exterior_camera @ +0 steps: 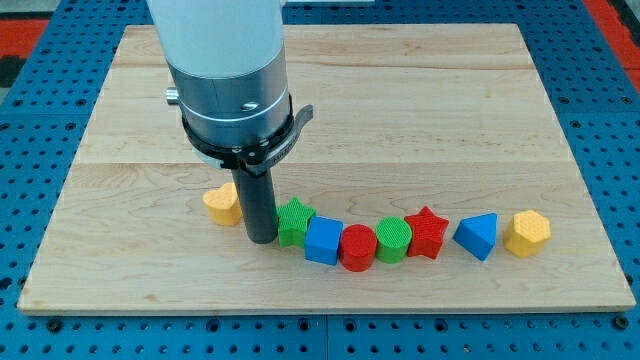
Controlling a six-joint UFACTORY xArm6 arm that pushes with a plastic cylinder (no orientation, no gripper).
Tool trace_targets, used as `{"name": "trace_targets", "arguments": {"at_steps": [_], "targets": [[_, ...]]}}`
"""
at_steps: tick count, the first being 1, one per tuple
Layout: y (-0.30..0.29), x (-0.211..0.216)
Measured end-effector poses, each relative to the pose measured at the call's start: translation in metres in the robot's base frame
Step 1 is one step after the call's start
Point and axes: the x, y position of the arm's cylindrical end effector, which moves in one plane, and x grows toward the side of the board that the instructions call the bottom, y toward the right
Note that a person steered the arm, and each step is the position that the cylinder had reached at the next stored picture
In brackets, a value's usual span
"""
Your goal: Push red circle below blue triangle
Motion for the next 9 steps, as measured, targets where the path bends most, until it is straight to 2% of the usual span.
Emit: {"name": "trace_targets", "arguments": {"at_steps": [3,4,6,8,9], "targets": [[0.08,-0.009],[0.008,-0.014],[0.004,0.081],[0.123,0.079],[0.125,0.055]]}}
